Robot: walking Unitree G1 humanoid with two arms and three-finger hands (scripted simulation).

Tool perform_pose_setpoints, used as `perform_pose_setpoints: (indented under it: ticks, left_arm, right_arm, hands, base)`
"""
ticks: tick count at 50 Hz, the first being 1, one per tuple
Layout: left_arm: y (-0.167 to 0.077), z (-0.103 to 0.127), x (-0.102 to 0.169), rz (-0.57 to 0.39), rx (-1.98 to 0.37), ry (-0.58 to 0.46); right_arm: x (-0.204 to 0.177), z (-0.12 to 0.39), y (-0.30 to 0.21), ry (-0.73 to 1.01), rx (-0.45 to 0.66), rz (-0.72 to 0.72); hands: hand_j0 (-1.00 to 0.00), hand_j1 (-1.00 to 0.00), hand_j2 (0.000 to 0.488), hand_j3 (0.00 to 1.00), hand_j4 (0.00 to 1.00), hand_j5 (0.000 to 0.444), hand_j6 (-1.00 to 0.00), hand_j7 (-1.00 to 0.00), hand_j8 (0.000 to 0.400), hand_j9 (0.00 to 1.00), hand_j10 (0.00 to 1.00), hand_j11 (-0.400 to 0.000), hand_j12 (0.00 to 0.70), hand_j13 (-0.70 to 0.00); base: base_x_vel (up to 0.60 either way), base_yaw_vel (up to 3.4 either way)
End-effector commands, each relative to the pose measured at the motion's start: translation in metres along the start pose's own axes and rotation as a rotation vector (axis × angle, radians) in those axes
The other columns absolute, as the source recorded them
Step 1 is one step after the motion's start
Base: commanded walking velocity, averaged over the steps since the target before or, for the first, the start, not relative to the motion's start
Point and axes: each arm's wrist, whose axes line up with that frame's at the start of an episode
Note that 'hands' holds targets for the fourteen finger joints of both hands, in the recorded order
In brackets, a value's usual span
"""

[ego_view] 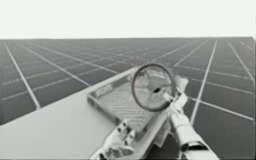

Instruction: Pick up and drop off the object

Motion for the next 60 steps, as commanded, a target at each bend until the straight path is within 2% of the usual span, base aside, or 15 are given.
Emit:
perform_pose_setpoints:
  ticks: [1, 60]
  left_arm:
    - [-0.0130, -0.0001, 0.0180, -0.051, 0.014, 0.021]
    - [-0.0130, -0.0001, 0.0180, -0.051, 0.014, 0.021]
  right_arm:
    - [0.0051, 0.0093, -0.0143, -0.026, 0.028, -0.033]
    - [0.0051, 0.0093, -0.0143, -0.026, 0.028, -0.033]
  hands:
    - [0.00, 0.00, 0.000, 1.00, 1.00, 0.000, 0.00, 0.00, 0.000, 1.00, 1.00, -0.400, 0.000, -0.700]
    - [0.00, 0.00, 0.000, 1.00, 1.00, 0.000, 0.00, 0.00, 0.000, 1.00, 1.00, -0.400, 0.000, -0.700]
  base:
    - [0.24, -1.40]
    - [0.27, -1.14]
